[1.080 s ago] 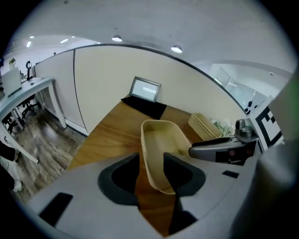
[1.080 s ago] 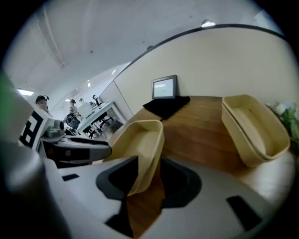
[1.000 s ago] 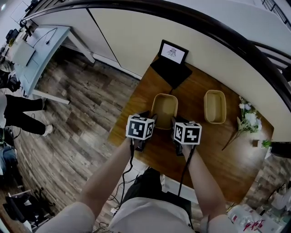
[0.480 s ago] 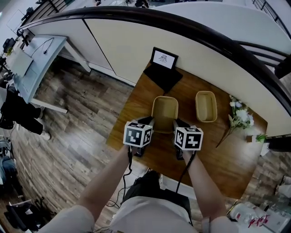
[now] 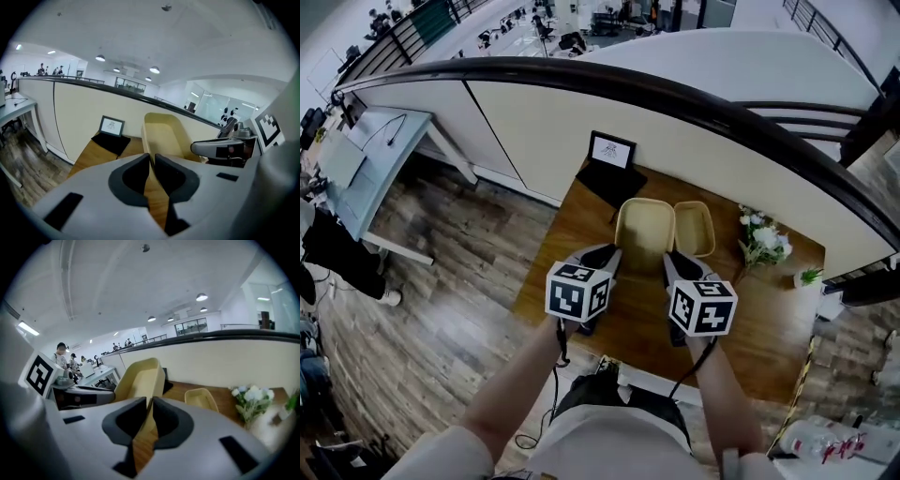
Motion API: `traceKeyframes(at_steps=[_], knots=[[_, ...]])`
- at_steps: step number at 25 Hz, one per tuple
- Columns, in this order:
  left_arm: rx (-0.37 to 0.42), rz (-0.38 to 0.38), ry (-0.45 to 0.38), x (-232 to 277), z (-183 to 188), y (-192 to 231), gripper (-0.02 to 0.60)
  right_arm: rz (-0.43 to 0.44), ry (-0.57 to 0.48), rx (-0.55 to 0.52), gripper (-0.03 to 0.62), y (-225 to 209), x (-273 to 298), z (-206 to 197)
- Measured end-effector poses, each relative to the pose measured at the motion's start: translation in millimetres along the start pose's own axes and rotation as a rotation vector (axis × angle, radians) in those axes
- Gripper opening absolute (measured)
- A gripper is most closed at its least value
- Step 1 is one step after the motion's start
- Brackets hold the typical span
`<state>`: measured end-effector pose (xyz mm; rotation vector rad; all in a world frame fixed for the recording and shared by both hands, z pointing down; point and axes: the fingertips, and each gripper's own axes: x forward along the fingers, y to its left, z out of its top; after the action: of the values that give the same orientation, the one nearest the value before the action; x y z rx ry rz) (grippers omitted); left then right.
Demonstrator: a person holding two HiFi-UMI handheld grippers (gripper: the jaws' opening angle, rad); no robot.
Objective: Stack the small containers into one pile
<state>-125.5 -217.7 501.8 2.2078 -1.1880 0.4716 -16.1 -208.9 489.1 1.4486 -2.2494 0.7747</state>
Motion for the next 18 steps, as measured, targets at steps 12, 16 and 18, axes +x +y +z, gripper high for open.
traceKeyframes(at_steps=[12, 16, 18], knots=[[0.104, -0.110, -0.125, -51, 39, -122, 0.040, -0.078, -0.186, -0.004, 0.040, -19, -139, 32], [0.126, -0.160, -0.131, -64, 33, -159, 0.041, -0.094, -0.202, 0.000, 0.038, -27, -178, 26], [0.138, -0.174, -0.129, -69, 28, -174, 0.041, -0.093, -0.213, 0.022, 0.038, -29, -195, 21]])
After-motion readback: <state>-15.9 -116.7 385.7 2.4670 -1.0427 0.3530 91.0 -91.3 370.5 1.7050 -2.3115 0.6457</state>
